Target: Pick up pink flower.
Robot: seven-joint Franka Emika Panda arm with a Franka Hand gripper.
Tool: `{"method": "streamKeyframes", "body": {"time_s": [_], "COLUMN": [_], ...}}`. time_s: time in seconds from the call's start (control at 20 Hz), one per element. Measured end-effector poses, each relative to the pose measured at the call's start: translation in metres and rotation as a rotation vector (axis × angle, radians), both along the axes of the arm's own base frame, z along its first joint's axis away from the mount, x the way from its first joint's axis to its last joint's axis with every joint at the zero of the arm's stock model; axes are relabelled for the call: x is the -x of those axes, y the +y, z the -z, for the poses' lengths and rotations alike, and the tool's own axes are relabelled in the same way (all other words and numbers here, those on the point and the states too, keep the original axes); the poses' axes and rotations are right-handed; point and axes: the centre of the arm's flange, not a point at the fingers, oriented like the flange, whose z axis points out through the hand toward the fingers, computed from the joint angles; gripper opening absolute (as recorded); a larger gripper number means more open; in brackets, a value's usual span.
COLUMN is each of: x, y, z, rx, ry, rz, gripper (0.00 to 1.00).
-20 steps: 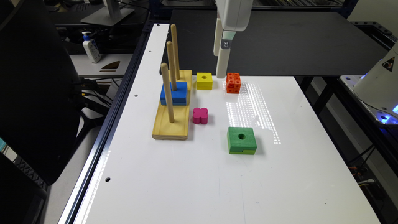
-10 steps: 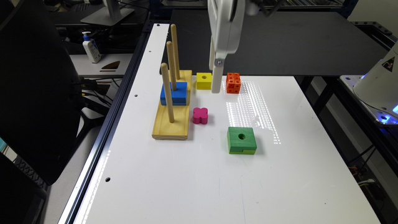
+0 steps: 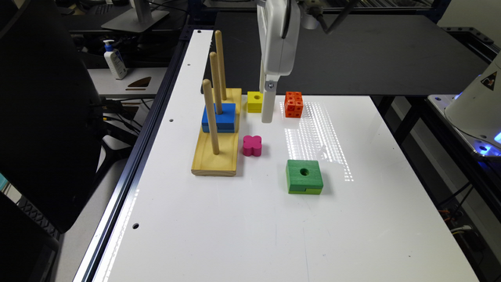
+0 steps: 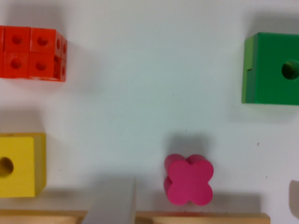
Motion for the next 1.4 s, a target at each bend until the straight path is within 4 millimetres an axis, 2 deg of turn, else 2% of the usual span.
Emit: {"method": "streamKeyframes", "body": {"time_s": [0.4, 1.05, 1.25, 1.4], "x": [-0.002, -0.011, -0.013, -0.013], "y": [0.000, 0.001, 0.002, 0.002], "z": [0.036, 0.028, 0.030, 0.039], "rx": [-0.007, -0.011, -0.013, -0.014], "ry": [0.018, -0.004, -0.002, 0.005], "rz": [0.002, 0.003, 0.003, 0.004], "gripper": [1.00, 1.00, 1.00, 1.00]}}
